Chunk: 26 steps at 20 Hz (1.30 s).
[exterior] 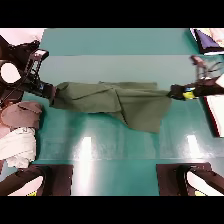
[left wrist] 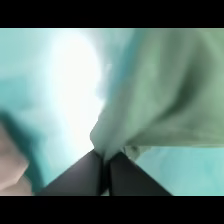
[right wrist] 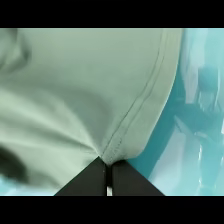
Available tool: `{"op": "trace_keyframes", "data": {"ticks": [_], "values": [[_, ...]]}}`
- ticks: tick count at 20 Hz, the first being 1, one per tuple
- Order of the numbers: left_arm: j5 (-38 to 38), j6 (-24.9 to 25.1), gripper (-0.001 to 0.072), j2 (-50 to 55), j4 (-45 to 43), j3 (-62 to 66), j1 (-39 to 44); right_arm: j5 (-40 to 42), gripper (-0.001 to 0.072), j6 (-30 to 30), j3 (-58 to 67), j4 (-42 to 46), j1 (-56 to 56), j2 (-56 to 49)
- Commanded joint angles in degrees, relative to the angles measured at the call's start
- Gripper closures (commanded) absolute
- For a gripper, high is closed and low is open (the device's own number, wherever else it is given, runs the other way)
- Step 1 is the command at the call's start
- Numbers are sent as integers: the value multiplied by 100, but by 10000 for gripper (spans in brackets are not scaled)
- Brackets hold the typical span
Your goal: Fold the shirts.
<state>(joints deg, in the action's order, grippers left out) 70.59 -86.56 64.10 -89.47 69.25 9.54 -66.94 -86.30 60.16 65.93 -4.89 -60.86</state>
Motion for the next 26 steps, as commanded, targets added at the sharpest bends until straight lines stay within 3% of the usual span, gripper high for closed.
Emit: {"op": "trace_keyframes", "data": {"ticks": [1, 3, 4, 5, 6, 8, 9, 11, 14, 18, 21, 26], "values": [[-470, -107, 681, 15, 393, 9, -7, -304, 694, 304, 103, -407, -717, 365], [-723, -109, 681, 48, 621, 9, -7, -299, 693, 306, 103, -474, -599, 363], [-850, -144, 647, 63, 664, 9, -7, -293, 693, 306, 103, -476, -516, 350], [-979, -208, 385, 68, 671, 9, -7, -280, 691, 304, 103, -481, -435, 328], [-1080, -280, 208, 66, 667, 13, -7, -260, 677, 304, 103, -483, -363, 306], [-1010, -352, 205, 61, 568, 85, -7, -212, 335, 304, 105, -492, -334, 262], [-892, -352, 205, 59, 553, 149, -7, -214, 248, 299, 105, -487, -367, 262], [-472, -577, 205, 59, 584, 210, -7, -216, 249, 299, 105, -492, -498, 297], [-251, -708, 205, -13, 1438, -387, -4, -219, 251, 299, 105, -496, -734, 358], [-872, -710, 206, -332, 2763, -1989, 57, -201, 253, 299, 103, -494, -848, 356], [-1276, -955, 205, -385, 2855, -2643, 409, -199, 257, 299, 103, -494, -844, 356], [-2627, -1388, 206, -254, 2898, -3132, 809, -247, 257, 299, 103, -494, -844, 358]]}}
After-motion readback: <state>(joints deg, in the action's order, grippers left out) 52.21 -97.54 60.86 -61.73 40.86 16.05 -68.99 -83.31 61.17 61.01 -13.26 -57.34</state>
